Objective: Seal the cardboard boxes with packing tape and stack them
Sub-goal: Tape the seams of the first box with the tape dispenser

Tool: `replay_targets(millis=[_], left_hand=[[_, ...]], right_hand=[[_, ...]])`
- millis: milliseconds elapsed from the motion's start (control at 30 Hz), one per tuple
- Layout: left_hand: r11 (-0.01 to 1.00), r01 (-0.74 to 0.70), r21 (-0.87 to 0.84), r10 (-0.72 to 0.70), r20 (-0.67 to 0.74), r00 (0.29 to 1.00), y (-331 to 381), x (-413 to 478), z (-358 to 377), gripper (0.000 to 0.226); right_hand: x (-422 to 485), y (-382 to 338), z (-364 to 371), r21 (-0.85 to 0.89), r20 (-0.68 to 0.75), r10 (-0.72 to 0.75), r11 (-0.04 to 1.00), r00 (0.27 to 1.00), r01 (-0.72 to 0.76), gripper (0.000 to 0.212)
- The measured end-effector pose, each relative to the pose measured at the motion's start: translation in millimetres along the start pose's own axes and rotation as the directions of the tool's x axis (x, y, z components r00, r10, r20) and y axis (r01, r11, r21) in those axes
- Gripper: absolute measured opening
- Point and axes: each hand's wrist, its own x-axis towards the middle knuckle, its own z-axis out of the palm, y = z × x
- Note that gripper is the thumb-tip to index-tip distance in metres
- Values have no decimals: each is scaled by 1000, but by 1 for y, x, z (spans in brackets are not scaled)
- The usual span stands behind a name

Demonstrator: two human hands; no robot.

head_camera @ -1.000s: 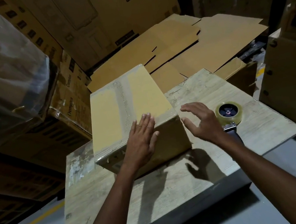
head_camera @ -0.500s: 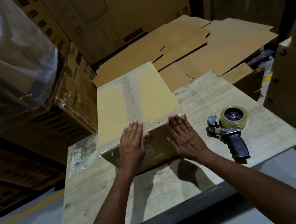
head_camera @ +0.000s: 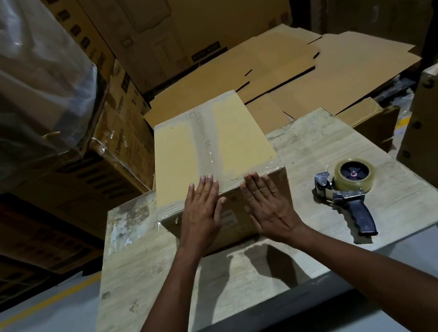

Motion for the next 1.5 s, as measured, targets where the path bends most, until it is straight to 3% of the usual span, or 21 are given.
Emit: replay_targets(millis=[200, 333, 567, 700, 833, 967, 1067, 1200, 1500], left_hand=[[990, 136, -30, -138, -105, 985, -22, -20, 1, 53], [995, 93, -34, -97, -132, 987, -33, -24, 1, 51], [999, -2, -54, -8, -181, 983, -33, -23, 6, 47], [997, -3, -75, -12, -206, 978, -34, -24, 8, 46], [996, -8, -84, -10, -211, 977, -35, -24, 9, 45], [998, -61, -25, 55, -202, 978, -40, -26, 2, 45], [996, -86, -19, 80, -218, 973, -51, -30, -3, 44], [997, -67, -23, 60, -239, 969, -70, -46, -4, 41], [993, 23, -117, -50, -238, 970, -64, -52, -7, 43]], right_hand=[[5, -14, 21, -51, 32, 48, 998, 998, -46, 79], [-14, -21, 27, -57, 63, 45, 997, 997, -42, 79], [28, -23, -3, 98, -119, -53, 993, 991, 65, 43], [57, -19, -2, 112, -50, -165, 979, 985, 169, 56], [62, -24, 1, 139, -27, -148, 979, 989, 150, 54], [63, -14, -7, 124, -16, -221, 967, 975, 221, 33], [61, 15, -19, 114, -28, -217, 969, 976, 219, 48], [46, 48, -25, 83, -46, -215, 972, 975, 219, 34], [43, 18, -19, 170, -11, -134, 976, 991, 134, 41]])
